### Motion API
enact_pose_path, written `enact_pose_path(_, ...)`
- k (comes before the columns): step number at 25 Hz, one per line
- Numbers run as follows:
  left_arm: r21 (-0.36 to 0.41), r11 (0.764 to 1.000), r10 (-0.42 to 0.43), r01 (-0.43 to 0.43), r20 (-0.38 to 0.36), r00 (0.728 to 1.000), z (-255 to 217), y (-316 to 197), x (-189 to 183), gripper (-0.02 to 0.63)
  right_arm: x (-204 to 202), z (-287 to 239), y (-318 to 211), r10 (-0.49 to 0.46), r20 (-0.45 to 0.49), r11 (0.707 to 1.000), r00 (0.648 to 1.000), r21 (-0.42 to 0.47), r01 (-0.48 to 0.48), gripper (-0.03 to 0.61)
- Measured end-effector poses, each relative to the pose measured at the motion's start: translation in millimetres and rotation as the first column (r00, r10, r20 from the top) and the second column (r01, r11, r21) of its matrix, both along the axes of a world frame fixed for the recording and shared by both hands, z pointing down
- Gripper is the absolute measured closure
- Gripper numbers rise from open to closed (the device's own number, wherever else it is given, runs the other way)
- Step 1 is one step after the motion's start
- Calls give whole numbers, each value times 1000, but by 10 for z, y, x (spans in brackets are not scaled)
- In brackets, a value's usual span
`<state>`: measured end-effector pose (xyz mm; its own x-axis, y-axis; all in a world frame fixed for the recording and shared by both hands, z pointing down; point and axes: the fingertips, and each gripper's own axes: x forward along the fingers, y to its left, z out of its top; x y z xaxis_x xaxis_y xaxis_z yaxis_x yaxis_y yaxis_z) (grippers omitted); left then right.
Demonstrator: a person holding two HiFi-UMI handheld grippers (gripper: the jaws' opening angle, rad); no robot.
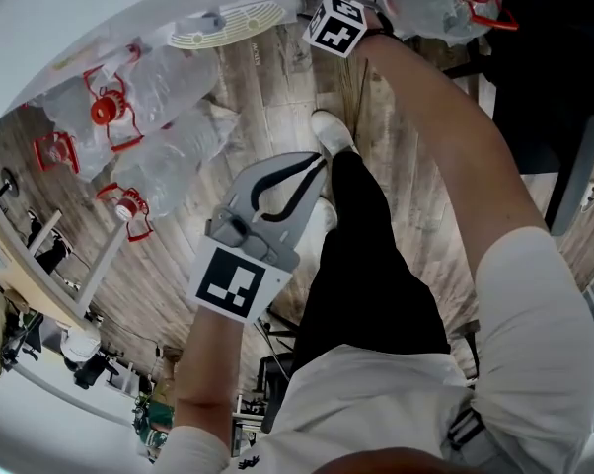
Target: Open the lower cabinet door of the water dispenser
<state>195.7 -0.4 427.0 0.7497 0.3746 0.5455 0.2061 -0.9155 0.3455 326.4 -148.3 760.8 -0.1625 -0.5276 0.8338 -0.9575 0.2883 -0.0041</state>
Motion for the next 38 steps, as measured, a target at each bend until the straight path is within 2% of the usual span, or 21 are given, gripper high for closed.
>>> enact_pose_path(9, 5, 999, -38, 38, -15, 999, -53, -17, -64, 554, -19, -27, 50, 32, -16, 999, 999, -17, -32, 413)
enact_pose_path(21, 1, 993, -114, 114, -47, 992, -148, -32, -321, 554, -479, -7, 373, 49, 13, 997, 999, -64, -48, 413)
enact_pose_path(28, -5, 987, -158, 158, -60, 986, -260, -66, -619, 554, -813, -31, 505, 92, 14, 991, 996, -96, -91, 413)
enact_pose_path(38, 20, 969, -244, 246, -83, 966, -418, -226, -1156, 554, -1464, 2, 670, 94, 41, 984, 995, -157, -87, 420)
